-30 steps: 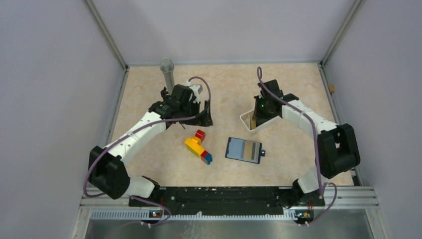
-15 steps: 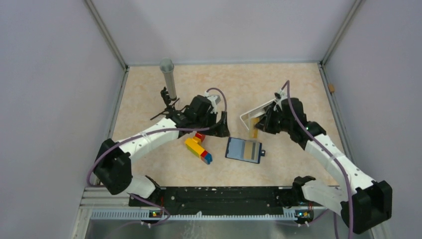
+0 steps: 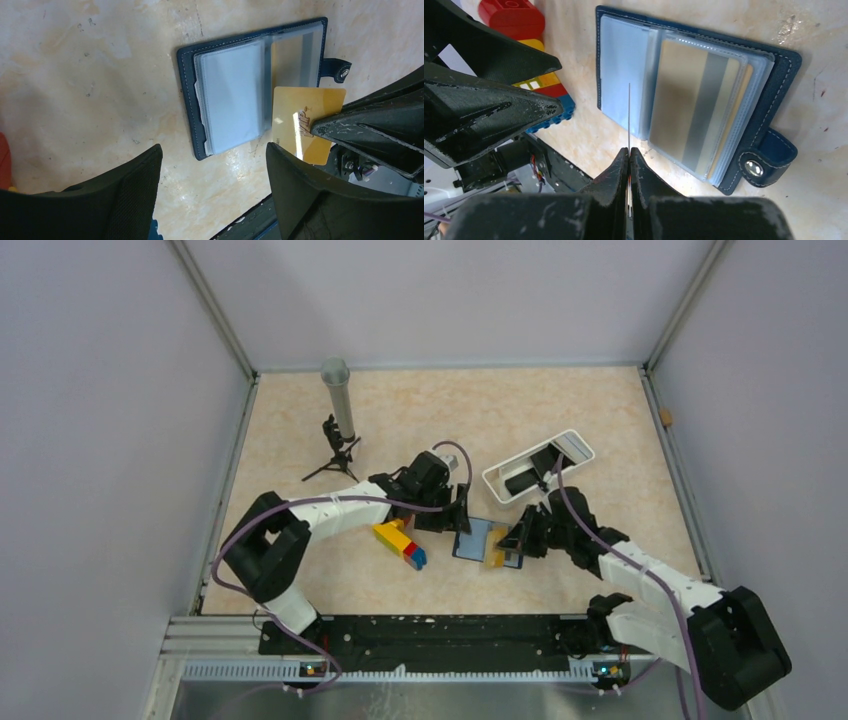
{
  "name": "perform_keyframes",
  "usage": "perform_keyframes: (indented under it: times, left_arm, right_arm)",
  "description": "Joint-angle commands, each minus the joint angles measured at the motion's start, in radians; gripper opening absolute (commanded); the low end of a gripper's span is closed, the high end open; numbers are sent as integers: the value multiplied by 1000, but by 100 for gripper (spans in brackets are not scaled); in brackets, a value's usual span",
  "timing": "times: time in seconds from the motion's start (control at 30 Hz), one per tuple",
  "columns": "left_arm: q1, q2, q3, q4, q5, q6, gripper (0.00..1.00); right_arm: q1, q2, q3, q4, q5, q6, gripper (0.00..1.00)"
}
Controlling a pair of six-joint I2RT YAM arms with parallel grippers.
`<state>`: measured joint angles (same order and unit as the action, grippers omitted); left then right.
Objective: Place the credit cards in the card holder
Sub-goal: Insert the credit card into the card holder.
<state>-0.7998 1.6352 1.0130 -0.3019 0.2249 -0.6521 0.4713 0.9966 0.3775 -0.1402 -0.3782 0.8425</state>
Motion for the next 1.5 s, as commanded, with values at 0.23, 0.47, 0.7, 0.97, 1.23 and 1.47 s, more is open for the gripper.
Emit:
perform_keyframes:
  times: [0.23,0.47,0.7,0.97,1.23,1.47]
  left_arm:
    - [-3,62,-20,83,34,-19,71]
    - [-3,80,-20,81,29,-19,69]
    - [-3,89,-20,81,28,-16,68]
    - [-3,111,-16,78,33,-12,65]
    - [-3,123,-17,70,24,-5,63]
    - [-3,127,-17,64,19,0,61]
  right_arm:
    - [-28,97,-46,237,7,26,0]
    - [-79,62,-58,186,-1,-2,0]
    - [-89,97,-76,238,-37,-9,0]
    - [-89,122,-79,278,-40,-8,0]
    - [-92,154,-90,330,-41,24,0]
    - [-108,163,-96,336,-47,36,0]
